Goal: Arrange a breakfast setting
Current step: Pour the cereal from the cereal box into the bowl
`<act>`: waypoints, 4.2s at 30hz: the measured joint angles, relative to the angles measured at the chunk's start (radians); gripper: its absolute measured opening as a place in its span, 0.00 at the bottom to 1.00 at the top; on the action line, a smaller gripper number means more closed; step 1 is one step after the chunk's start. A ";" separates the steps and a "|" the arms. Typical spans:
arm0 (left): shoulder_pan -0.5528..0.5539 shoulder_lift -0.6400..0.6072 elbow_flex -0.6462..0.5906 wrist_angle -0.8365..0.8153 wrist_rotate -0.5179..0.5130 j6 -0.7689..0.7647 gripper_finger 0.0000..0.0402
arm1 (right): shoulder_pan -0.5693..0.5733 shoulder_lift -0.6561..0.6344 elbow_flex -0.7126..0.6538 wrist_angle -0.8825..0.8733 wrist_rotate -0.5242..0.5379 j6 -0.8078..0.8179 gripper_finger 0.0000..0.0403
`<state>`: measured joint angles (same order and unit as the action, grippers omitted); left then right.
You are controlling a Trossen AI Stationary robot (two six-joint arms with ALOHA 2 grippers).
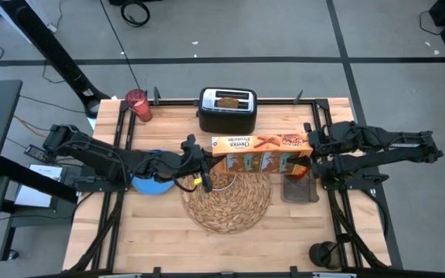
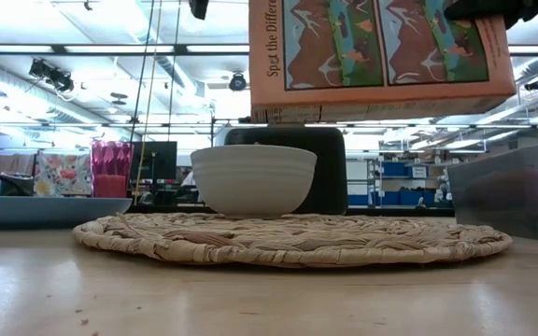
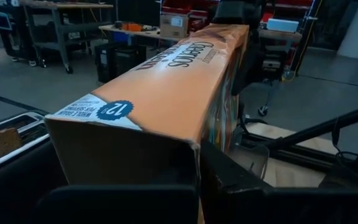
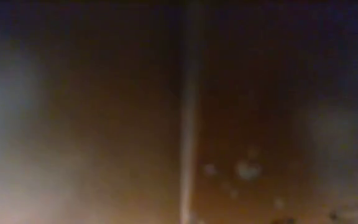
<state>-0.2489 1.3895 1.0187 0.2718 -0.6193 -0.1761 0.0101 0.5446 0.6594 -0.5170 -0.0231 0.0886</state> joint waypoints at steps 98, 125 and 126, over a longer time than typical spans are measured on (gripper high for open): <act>0.088 -0.058 0.123 -0.339 0.208 0.087 0.00 | -0.252 0.571 0.602 -0.463 -0.239 -0.268 0.99; 0.117 -0.059 0.122 -0.259 0.218 0.167 0.00 | -0.266 0.765 0.623 -0.404 -0.348 -0.335 0.82; 0.119 -0.059 0.122 -0.255 0.218 0.170 0.00 | -0.266 0.765 0.623 -0.404 -0.349 -0.335 0.79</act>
<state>-0.1300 1.3308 1.1412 0.0166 -0.4016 -0.0058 -0.2558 1.3094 1.2819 -0.9211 -0.3721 -0.2466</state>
